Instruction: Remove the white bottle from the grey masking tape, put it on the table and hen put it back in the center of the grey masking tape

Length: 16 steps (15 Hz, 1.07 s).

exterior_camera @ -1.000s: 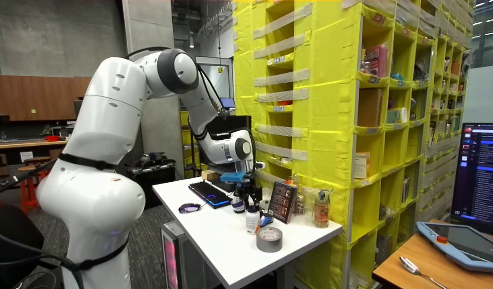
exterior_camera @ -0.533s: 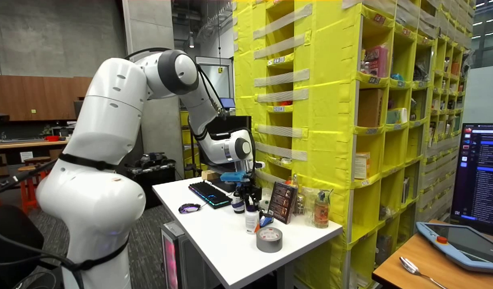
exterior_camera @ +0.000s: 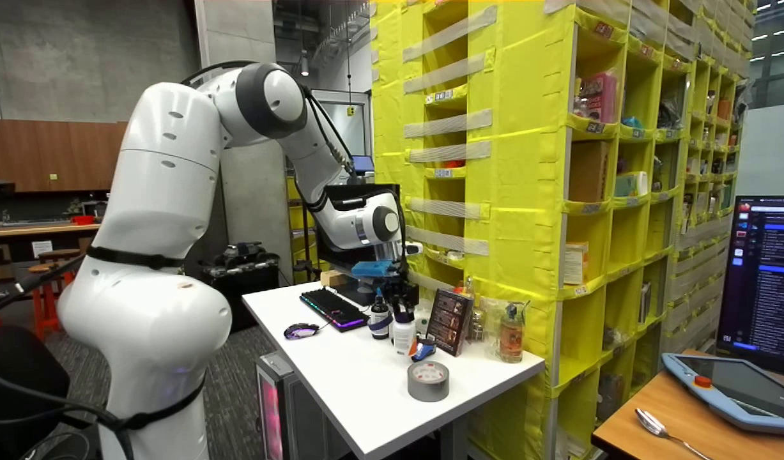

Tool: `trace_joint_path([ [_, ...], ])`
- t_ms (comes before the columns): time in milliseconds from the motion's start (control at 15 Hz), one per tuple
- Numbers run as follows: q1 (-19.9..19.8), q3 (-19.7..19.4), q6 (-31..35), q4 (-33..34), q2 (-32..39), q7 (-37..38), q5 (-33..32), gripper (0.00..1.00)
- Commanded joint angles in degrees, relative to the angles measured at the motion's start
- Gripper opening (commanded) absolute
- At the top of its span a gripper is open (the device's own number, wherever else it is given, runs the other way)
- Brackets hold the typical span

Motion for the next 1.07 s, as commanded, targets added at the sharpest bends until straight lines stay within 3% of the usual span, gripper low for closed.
trace_joint_path([
  [0,0.2,-1.1,0.7,-5.2,-8.1,2.5,-0.3,0.27],
  [467,-1.9,-1.4,-2.6,-9.6,-15.1,10.1,-3.5,0.27],
  [1000,-4.6,-1.0,-2.6,-12.0,-16.7,16.7,-5.6,0.27],
])
